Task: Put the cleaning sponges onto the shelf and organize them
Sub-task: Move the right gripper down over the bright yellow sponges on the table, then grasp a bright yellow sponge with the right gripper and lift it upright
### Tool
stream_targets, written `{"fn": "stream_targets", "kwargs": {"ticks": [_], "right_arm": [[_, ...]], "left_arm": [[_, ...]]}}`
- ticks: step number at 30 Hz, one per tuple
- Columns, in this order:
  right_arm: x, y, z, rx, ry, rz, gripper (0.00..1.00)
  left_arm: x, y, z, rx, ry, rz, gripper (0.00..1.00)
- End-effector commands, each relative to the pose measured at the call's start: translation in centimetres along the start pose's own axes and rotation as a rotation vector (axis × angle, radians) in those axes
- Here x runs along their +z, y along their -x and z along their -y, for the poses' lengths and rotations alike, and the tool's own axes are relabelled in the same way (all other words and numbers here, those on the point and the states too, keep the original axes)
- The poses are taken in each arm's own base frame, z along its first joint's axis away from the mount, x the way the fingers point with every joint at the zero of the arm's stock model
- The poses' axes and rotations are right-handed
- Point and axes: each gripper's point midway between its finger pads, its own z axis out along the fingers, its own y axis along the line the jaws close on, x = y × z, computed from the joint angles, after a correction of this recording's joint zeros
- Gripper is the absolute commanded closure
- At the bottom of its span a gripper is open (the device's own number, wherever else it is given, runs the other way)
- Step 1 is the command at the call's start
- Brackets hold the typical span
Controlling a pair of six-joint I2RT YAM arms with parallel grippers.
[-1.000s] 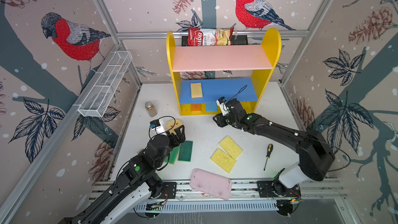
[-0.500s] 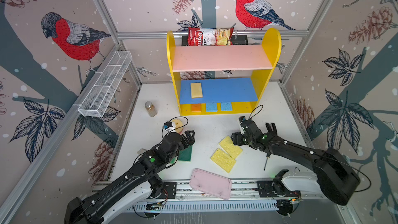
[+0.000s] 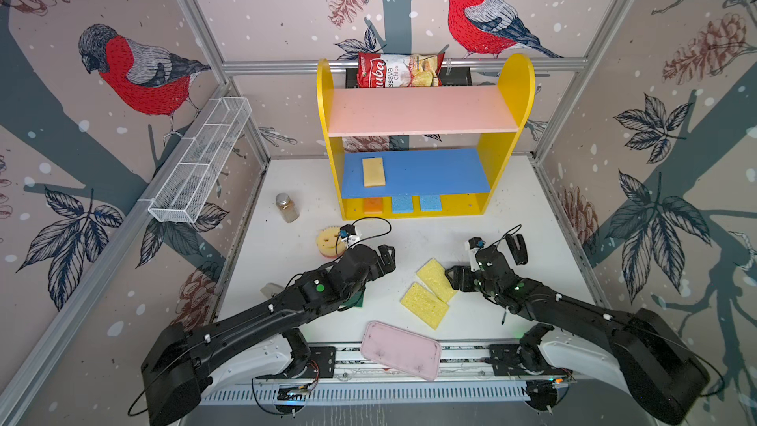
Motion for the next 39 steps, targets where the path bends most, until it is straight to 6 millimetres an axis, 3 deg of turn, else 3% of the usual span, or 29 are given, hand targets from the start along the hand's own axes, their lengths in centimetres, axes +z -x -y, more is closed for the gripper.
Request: {"fn": "stream_targets", "kwargs": {"ticks": [1, 8, 12, 17, 22, 28, 31, 33, 39], "right_arm": [[0.2, -1.9, -1.1, 0.025, 0.064, -0.071, 0.27], [0.7, -2.9, -2.9, -0.092, 0.070, -0.095, 0.43], [1.1, -3.3, -3.1, -0.118, 0.065, -0.112, 0.77], [0.8, -3.1, -3.4, -0.124, 0.076, -0.093, 0.96], [-0.4, -1.8, -3.1, -0.109, 0.064, -0.011, 0.99], [-3.4, 1.2, -2.8, -0.065, 0.076, 0.171, 1.00], [-5.4, 2.7, -2.2, -0.017, 0.085, 0.286, 1.00], [-6.7, 3.6, -1.9, 0.013, 0.107, 0.364, 1.00], [-10.0, 5.1, -3.2, 0.036, 0.243, 0.517, 1.00]], "left_arm": [[0.5, 0.8, 2.6, -0.001, -0.034, 0.042, 0.03], [2.9, -0.8, 5.2, 0.039, -0.031, 0.004, 0.05], [3.8, -0.9, 6.4, 0.051, -0.022, -0.001, 0.06], [4.2, -0.3, 7.0, 0.052, -0.013, 0.022, 0.07], [5.1, -1.0, 7.0, 0.042, -0.015, 0.009, 0.07], [6.7, -3.6, 7.9, 0.080, -0.018, -0.066, 0.08], [8.1, -5.2, 9.7, 0.122, -0.050, -0.112, 0.08], [9.0, -5.9, 12.2, 0.147, -0.105, -0.140, 0.08], [11.0, -8.8, 16.2, 0.142, -0.240, -0.256, 0.07]]}}
